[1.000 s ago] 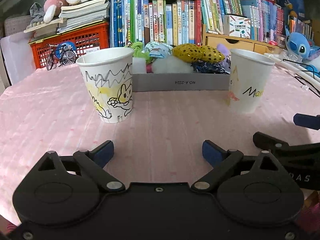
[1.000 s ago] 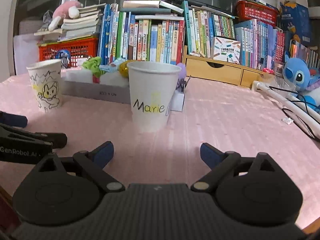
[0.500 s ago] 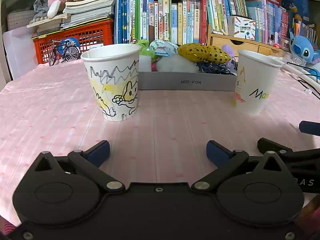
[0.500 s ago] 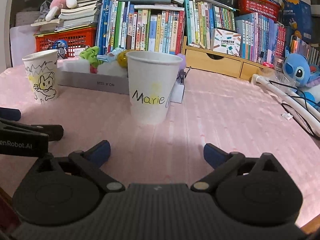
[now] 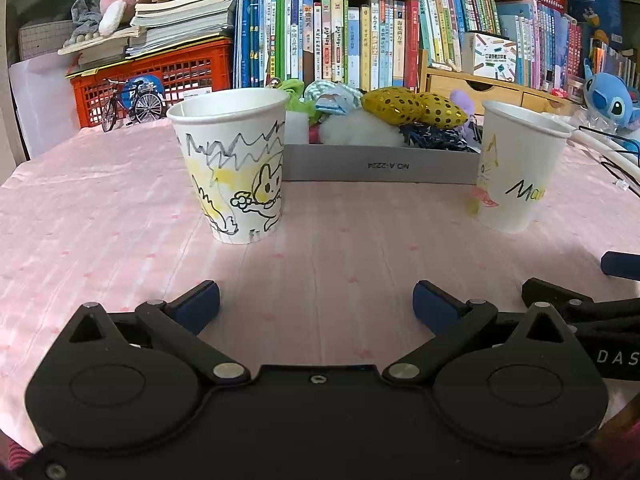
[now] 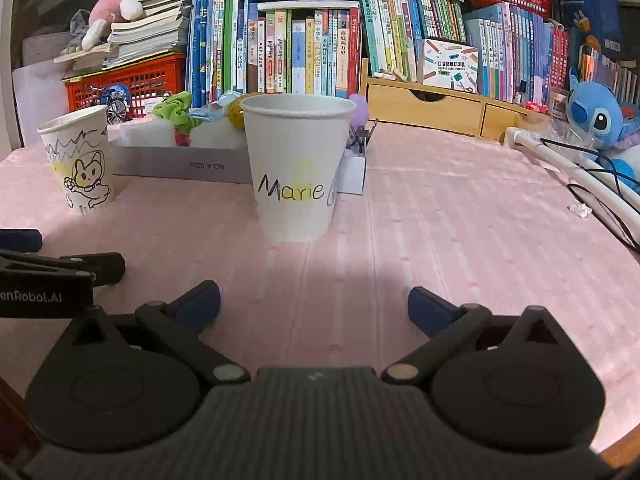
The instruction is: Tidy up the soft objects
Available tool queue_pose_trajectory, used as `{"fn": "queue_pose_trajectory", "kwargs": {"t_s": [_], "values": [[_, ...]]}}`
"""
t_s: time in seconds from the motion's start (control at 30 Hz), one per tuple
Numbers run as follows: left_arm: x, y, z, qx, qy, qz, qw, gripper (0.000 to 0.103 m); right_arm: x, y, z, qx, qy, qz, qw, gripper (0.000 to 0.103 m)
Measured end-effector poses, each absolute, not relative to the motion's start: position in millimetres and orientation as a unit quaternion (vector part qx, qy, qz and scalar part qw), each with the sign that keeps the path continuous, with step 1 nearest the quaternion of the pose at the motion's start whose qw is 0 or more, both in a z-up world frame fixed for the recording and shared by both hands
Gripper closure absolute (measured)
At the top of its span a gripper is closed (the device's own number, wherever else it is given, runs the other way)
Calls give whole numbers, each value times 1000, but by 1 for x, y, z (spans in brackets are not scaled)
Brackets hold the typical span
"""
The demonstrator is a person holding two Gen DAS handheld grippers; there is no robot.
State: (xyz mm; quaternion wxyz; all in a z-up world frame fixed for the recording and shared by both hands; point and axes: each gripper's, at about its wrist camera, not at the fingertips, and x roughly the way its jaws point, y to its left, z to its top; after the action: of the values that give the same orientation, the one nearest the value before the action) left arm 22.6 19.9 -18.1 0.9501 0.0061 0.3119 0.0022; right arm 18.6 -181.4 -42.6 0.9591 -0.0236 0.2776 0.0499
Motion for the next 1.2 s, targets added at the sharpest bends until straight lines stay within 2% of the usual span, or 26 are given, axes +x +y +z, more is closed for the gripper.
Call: {"fn": "queue_pose_trajectory", "kwargs": {"t_s": [1.2], "values": [[23, 22, -17, 4, 311, 7, 950, 0, 19, -182, -43, -20, 279, 50, 959, 0]]}}
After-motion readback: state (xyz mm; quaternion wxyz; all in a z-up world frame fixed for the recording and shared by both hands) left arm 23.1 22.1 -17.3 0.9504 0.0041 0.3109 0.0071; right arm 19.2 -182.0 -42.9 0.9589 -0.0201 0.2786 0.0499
